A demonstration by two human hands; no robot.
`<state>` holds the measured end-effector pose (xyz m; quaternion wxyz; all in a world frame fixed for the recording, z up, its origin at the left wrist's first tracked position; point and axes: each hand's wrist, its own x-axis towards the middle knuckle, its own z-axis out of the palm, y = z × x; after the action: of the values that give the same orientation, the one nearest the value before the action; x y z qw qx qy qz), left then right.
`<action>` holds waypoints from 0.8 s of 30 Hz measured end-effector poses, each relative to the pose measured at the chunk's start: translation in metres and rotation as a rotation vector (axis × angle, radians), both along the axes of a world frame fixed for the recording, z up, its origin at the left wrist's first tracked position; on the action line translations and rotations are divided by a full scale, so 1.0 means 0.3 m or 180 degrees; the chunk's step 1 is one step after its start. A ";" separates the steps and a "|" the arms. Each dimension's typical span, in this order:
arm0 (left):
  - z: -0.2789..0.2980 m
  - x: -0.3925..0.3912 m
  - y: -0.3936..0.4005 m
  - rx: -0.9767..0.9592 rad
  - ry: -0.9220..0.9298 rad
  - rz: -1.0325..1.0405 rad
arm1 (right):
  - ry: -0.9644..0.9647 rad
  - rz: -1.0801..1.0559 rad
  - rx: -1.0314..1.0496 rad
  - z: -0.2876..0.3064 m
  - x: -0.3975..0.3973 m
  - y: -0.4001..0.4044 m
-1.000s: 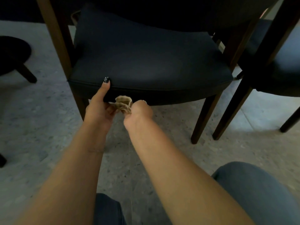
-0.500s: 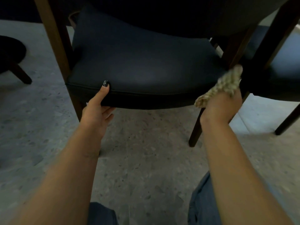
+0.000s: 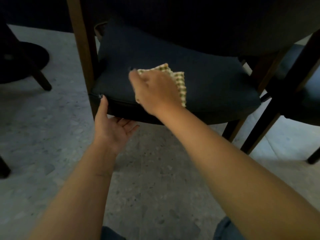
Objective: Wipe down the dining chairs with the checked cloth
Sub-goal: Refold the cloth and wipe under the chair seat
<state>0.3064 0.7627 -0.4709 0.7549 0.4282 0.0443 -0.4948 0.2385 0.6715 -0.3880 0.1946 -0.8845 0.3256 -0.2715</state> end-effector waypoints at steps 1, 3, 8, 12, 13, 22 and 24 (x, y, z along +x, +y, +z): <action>0.004 0.006 0.001 0.0041 0.0011 -0.0032 | 0.0063 -0.0062 0.0041 -0.005 -0.017 -0.030; 0.009 0.017 0.002 0.0170 -0.0010 -0.0090 | 0.0702 -0.0382 -0.0101 -0.035 -0.057 -0.086; 0.015 0.014 0.005 0.0154 0.0011 -0.0111 | 0.0917 -0.0524 -0.0733 -0.110 -0.030 -0.098; 0.015 0.003 0.000 0.0195 0.0044 -0.0044 | 0.0632 -0.0491 -0.0716 -0.101 -0.005 -0.089; 0.012 0.003 -0.003 0.0204 0.0047 -0.0017 | 0.0632 -0.0525 -0.0624 -0.091 0.002 -0.085; -0.006 0.021 0.002 0.0217 -0.0273 -0.0166 | 0.0787 0.0397 -0.0887 -0.072 0.247 0.030; -0.008 0.029 0.007 0.0256 -0.0328 -0.0302 | 0.0884 0.0624 -0.0963 -0.064 0.176 -0.005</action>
<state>0.3151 0.7648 -0.4732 0.7141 0.4847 0.0049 -0.5050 0.2912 0.6700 -0.4071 0.0385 -0.9599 0.2173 -0.1726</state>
